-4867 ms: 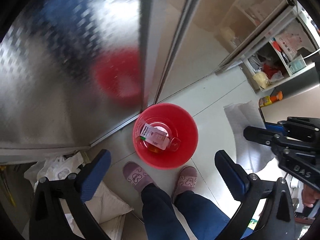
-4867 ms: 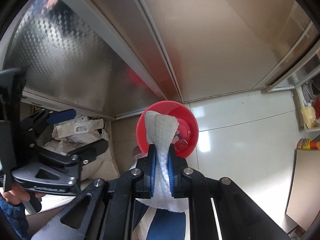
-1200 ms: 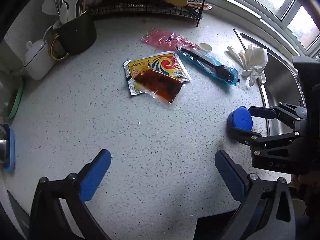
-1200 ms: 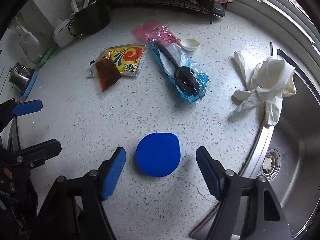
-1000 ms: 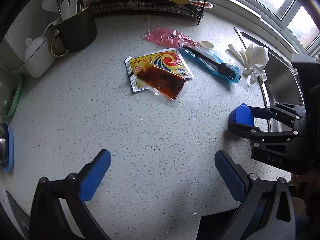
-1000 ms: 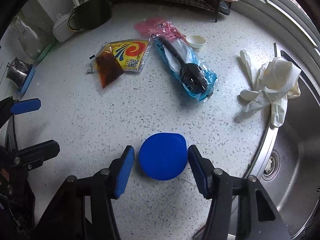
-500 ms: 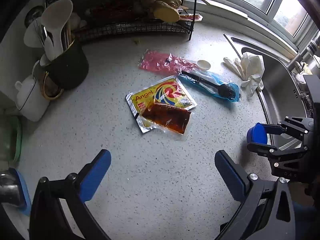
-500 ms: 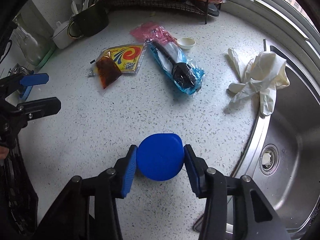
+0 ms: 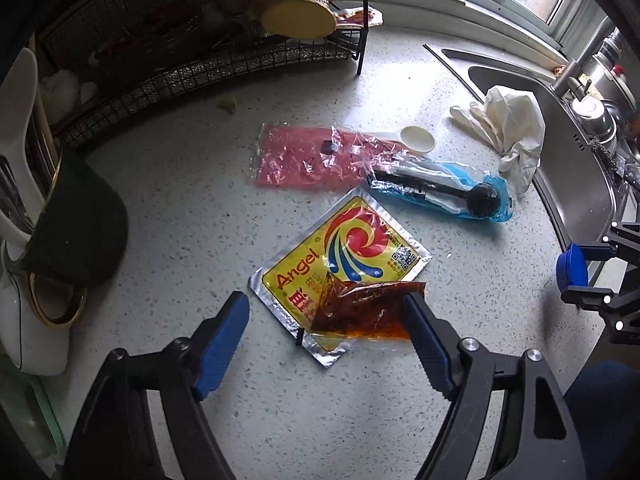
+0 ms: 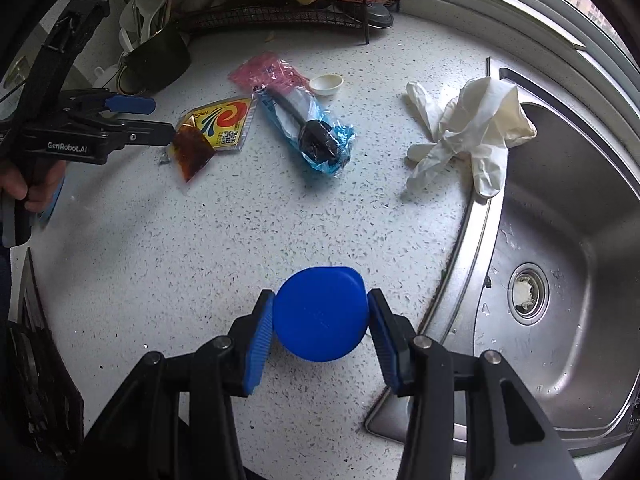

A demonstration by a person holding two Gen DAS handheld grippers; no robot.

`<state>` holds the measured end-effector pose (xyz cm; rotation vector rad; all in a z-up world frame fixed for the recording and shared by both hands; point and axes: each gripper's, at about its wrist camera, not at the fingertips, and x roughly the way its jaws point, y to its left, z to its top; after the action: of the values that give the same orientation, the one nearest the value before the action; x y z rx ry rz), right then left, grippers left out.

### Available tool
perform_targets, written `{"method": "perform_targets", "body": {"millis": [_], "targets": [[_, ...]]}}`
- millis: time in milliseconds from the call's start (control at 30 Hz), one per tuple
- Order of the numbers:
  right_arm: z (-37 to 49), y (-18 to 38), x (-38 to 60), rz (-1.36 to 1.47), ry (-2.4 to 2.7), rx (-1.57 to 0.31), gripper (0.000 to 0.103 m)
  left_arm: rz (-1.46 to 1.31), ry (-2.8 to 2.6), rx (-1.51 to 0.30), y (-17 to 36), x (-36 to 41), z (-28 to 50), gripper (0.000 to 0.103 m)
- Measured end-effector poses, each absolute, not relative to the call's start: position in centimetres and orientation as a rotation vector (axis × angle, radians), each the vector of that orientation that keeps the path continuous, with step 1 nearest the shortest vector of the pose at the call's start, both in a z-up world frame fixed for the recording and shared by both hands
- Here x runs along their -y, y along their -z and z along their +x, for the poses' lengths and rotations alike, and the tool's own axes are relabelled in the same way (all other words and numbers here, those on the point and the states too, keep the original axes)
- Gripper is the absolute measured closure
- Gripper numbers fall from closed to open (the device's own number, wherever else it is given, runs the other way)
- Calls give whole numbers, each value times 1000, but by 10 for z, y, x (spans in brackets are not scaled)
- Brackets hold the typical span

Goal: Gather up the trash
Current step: 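Grasp the brown sauce sachet with the left tool while the right tool holds the lid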

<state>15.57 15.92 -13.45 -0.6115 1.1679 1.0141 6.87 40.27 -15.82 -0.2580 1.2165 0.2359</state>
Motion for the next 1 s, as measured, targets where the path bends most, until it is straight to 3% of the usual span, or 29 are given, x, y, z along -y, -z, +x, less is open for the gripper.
{"method": "perform_targets", "body": {"millis": [500, 733, 1000], "targets": [[161, 139, -153, -580, -974, -1177, 59, -187, -158, -1234, 176, -377, 85, 64], [158, 135, -146, -560, -981, -1162, 59, -231, -170, -1214, 173, -365, 80, 90], [153, 130, -133, -524, -999, -1153, 59, -270, -198, -1187, 163, -338, 71, 94]]}}
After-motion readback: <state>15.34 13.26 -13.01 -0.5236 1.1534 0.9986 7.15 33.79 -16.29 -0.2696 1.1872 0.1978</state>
